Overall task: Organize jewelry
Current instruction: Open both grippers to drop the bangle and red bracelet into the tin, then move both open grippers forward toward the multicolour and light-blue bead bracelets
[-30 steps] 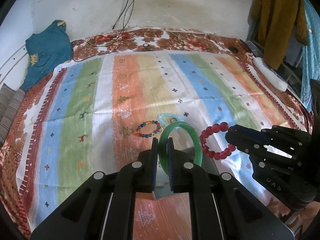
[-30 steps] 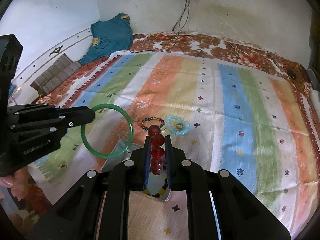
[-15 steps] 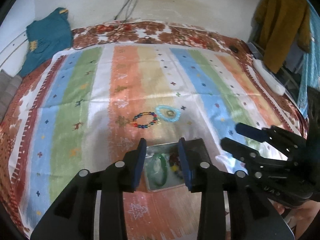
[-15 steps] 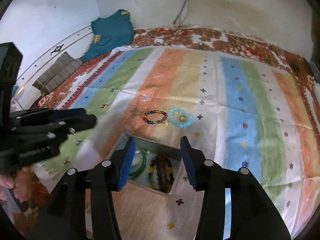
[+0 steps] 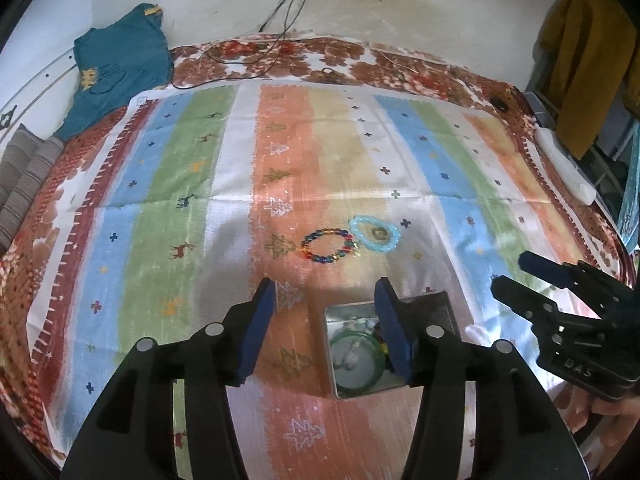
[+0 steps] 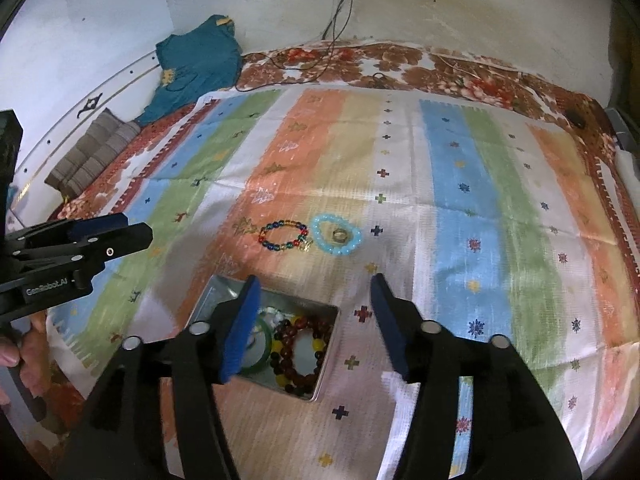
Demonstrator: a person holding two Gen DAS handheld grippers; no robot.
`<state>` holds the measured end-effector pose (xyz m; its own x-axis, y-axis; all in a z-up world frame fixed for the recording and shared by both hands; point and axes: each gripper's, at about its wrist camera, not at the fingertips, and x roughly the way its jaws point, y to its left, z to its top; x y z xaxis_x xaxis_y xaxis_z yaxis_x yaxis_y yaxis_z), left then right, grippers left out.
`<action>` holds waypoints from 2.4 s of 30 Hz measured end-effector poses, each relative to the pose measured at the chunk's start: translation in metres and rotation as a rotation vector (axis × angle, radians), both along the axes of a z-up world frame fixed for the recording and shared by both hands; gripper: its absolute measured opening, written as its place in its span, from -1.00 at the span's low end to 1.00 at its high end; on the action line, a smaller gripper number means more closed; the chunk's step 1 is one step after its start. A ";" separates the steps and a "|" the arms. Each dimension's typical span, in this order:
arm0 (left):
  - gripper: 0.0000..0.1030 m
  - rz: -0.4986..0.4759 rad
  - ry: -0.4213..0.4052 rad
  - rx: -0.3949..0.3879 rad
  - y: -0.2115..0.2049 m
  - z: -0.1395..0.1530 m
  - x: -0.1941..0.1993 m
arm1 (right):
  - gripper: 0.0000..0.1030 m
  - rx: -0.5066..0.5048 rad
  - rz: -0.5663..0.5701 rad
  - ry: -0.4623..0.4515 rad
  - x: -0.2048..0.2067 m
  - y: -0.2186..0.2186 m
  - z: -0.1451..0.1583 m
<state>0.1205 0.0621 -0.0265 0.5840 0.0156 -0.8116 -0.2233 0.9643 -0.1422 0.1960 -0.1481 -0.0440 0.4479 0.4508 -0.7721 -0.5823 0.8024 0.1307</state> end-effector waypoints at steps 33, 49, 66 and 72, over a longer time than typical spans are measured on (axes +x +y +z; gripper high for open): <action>0.25 0.001 0.125 0.033 0.019 -0.052 0.089 | 0.47 -0.115 -0.048 0.128 0.078 0.027 -0.053; 0.25 0.003 0.188 0.036 0.027 -0.082 0.115 | 0.47 -0.118 -0.090 0.167 0.106 0.033 -0.080; 0.25 -0.005 0.243 0.017 0.037 -0.110 0.138 | 0.47 -0.170 -0.089 0.171 0.127 0.047 -0.099; 0.25 -0.010 0.260 0.008 0.043 -0.121 0.144 | 0.47 -0.200 -0.093 0.189 0.139 0.052 -0.113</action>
